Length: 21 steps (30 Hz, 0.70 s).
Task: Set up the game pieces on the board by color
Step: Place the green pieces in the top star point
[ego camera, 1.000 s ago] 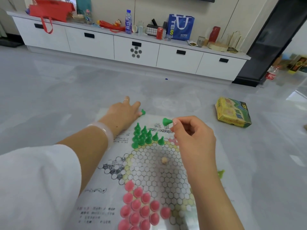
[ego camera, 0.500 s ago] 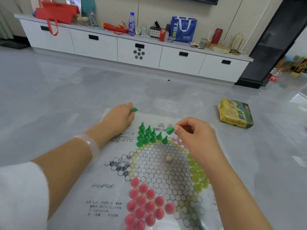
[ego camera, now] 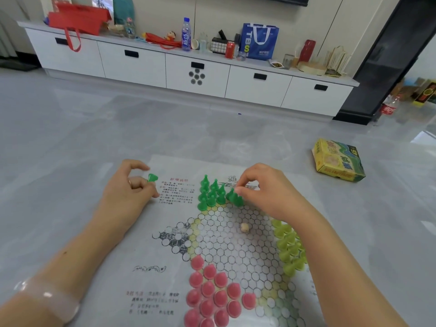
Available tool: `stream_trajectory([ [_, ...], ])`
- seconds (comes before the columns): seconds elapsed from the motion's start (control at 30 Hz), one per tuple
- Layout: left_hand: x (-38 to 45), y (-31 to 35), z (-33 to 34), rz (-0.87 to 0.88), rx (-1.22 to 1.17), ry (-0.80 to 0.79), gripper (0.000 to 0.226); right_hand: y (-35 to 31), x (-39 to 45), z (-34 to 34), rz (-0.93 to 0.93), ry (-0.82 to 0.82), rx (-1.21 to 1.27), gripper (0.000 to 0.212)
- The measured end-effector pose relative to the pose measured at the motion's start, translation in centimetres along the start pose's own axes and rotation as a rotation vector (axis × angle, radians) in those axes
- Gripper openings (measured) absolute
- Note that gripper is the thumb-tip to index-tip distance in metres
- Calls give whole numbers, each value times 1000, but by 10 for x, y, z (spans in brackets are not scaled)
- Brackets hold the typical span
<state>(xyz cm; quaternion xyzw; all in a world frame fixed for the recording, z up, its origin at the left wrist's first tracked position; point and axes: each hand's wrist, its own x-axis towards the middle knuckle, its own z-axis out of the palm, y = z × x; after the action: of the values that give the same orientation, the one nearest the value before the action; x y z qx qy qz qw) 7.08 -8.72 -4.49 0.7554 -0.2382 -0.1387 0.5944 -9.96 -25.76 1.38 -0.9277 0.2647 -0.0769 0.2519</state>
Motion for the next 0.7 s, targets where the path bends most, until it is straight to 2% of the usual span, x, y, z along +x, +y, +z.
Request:
stream_trajectory([
  [0.07,0,1,0,36,19,-30,44,1,-1,6,10,-5,-4,7],
  [0.17,0,2,2,66,34,-44,40,2,-1,16,17,-7,-29,9],
  [0.7,-4,7,0,37,65,-51,34,4,1,21,27,46,6,8],
])
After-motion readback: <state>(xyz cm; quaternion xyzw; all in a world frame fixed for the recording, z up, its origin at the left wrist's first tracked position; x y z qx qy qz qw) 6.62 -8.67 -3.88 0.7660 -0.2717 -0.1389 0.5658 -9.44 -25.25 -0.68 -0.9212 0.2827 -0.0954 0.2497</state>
